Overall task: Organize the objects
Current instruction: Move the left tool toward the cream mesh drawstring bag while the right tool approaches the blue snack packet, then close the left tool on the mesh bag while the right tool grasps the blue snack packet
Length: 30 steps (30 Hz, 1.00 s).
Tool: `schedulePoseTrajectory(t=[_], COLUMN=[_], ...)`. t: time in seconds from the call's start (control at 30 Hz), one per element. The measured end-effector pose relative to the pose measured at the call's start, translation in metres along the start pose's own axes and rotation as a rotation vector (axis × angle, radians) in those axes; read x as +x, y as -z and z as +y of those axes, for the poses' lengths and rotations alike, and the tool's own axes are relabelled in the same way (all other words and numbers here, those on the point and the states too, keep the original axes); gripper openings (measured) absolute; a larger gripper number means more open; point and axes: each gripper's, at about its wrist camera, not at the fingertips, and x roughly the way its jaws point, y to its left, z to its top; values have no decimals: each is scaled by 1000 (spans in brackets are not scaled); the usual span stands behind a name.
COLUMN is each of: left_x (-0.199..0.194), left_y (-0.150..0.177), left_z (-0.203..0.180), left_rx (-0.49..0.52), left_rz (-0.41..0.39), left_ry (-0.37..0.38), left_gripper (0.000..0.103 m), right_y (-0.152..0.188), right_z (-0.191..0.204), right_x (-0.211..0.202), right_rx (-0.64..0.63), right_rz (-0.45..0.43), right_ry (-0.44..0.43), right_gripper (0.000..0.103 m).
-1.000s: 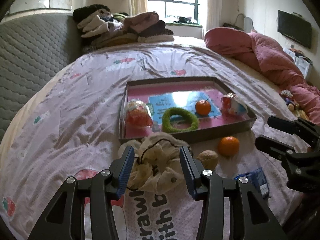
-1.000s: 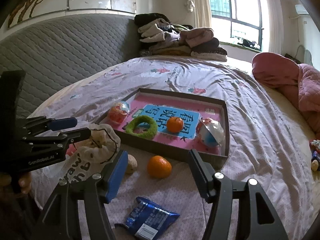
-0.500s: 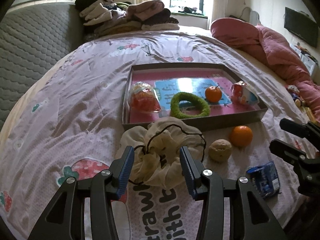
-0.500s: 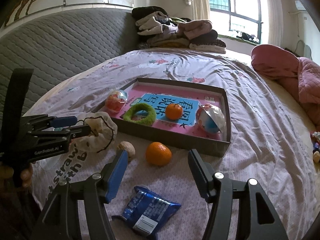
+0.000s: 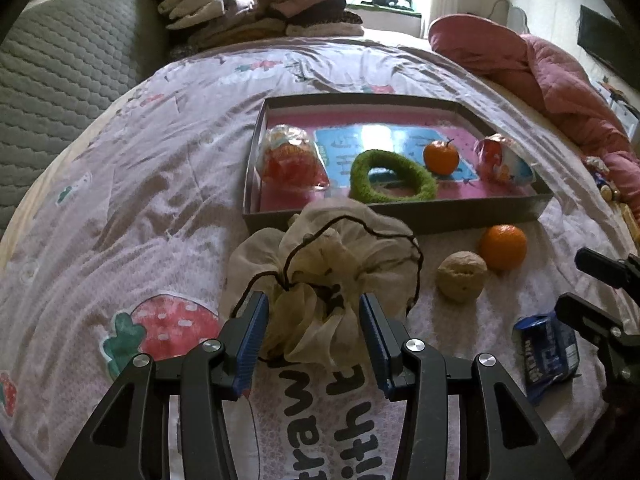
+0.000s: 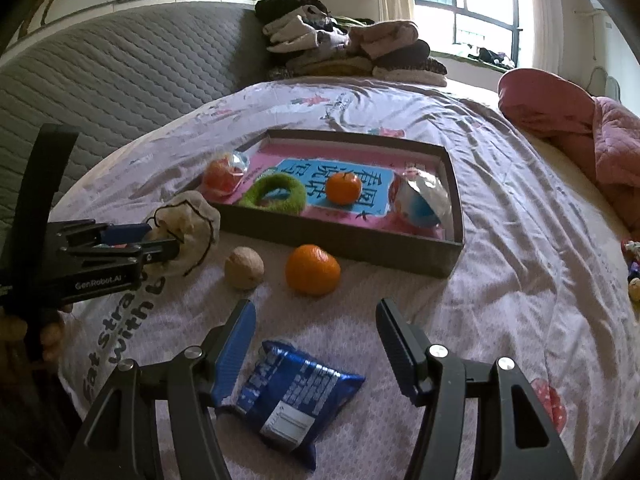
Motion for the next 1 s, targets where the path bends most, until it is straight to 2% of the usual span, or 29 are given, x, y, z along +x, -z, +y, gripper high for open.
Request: schedulePoseTrajectory(t=[0.13, 0.23, 0.8, 1.0], left_x=[5, 9, 9, 8], left_y=[3, 5, 12, 15], left_z=[0, -1, -10, -15], left_rx=[3, 7, 45, 52], left_rz=[14, 21, 22, 18], left_ry=[-6, -11, -24, -25], left_gripper=[48, 55, 56, 56], right_y=[5, 10, 33, 40], right_z=[2, 4, 26, 26], right_x=[1, 2, 6, 7], right_rx=[-3, -3, -15, 10], right_rz=[12, 19, 51, 55], right_ry=[3, 8, 98, 119], right_gripper=[62, 62, 62, 66])
